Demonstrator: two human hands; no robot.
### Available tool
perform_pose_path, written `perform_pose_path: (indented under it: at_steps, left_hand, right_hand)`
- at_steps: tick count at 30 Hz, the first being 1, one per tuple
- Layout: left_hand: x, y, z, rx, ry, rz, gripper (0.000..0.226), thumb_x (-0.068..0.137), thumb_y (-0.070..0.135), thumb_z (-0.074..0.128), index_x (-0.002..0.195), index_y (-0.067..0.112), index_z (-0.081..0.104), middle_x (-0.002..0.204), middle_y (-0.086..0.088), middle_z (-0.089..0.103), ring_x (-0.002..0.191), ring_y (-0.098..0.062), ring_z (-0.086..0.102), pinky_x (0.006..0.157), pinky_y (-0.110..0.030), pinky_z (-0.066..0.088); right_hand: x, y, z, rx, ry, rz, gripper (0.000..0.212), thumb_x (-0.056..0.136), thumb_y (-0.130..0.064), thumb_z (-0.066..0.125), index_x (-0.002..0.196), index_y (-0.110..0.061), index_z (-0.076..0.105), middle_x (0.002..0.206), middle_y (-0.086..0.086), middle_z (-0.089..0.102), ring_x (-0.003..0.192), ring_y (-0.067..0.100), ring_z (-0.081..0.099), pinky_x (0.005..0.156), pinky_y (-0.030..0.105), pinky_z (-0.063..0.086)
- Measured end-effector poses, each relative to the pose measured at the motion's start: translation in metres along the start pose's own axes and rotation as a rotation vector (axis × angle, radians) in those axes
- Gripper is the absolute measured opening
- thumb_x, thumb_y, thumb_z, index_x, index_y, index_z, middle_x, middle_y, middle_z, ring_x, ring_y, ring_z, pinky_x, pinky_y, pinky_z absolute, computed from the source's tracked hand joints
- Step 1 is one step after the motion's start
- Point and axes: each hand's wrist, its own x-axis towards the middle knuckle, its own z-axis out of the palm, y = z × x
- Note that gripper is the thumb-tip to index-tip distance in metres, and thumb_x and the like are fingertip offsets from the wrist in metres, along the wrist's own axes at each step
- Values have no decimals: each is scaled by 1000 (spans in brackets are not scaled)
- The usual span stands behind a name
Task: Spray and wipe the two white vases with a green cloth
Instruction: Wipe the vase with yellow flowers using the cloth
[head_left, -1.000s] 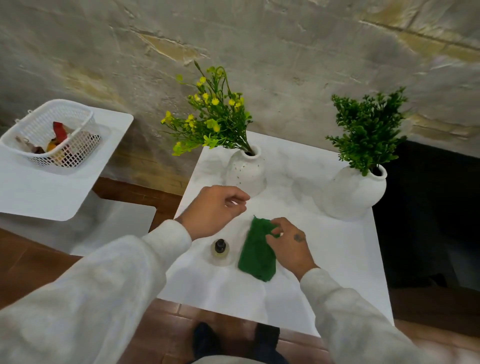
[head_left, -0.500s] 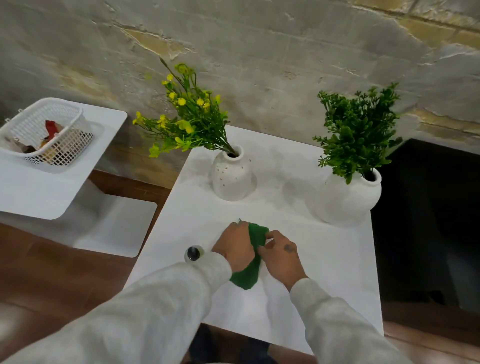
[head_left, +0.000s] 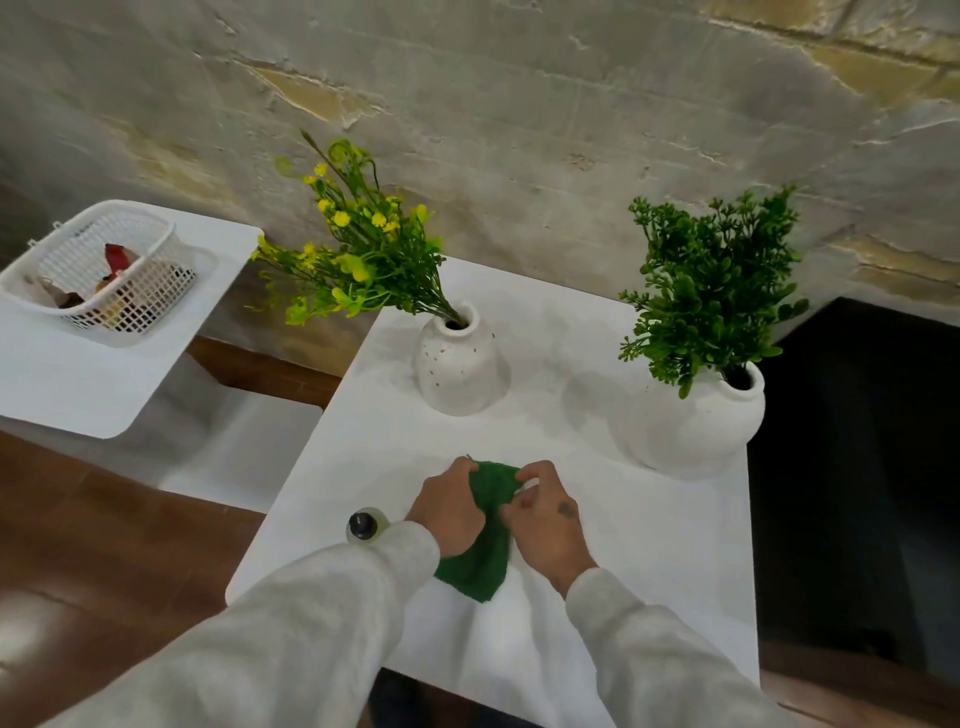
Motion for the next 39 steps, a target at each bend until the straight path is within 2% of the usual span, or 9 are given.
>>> perform_pose_path:
  at_steps: [3,7,16,20,24,28,32,37,39]
  left_hand:
    - [-1,2,-1,-56,-26,6,51,88,13,54,135,23,39,117,-5,61,102,-25,60,94,-38,51]
    - [-2,6,-6,-115,-46,79,47,86,18,57,132,22,45,117,-3,60,101,-21,59,88,-30,50]
    - [-12,21,-47,-202,23,302,42,89,21,59,129,28,51,117,4,60,101,-17,58,88,-24,47]
    - [-11,26,-75,-518,-33,307,36,85,9,67,115,26,60,109,-5,68,100,-22,65,94,-36,52]
    - [-14,29,-92,-694,-63,342,31,83,0,68,105,21,65,98,-13,69,90,-24,68,77,-30,56]
    - [-14,34,-92,-518,57,475,25,81,6,70,91,29,71,98,2,67,89,-22,68,83,-37,57]
    - [-13,42,-88,-500,0,505,35,87,4,60,95,35,73,101,6,71,96,-17,68,91,-37,55]
    - [-7,47,-93,-738,-211,405,34,93,-2,51,116,19,65,111,-13,70,109,-26,65,95,-36,52]
    - [-3,52,-95,-775,-275,396,36,94,-2,51,122,18,61,112,-14,69,108,-25,66,94,-33,53]
  right_hand:
    - [-4,-3,-3,18,1,-44,33,86,-5,63,108,-25,49,94,12,61,74,14,56,60,16,49]
    - [-10,-16,-8,107,67,-81,31,85,-5,62,104,-27,53,98,11,60,77,17,59,70,28,55]
    - [-28,-61,-21,240,196,-281,32,89,2,53,99,-27,61,105,-6,62,85,15,67,67,15,54]
    - [-34,-77,-19,318,232,-355,31,90,5,51,98,-23,63,100,-10,67,82,13,67,70,20,55]
    - [-39,-85,-16,384,247,-362,32,94,4,47,100,-21,67,84,-13,72,76,5,68,72,25,57]
    - [-38,-83,-6,328,268,-379,27,94,-15,58,105,-38,68,123,-7,59,103,10,65,87,26,57]
    - [-31,-78,-7,258,183,-340,37,90,-27,66,117,-49,55,140,-23,28,118,0,50,81,7,44]
    - [-6,-76,-16,213,173,-284,46,85,-32,73,128,-37,58,127,-14,41,113,-5,52,80,3,43]
    - [6,-75,-18,269,166,-282,41,87,-28,71,126,-35,62,122,-12,51,112,3,57,88,13,49]
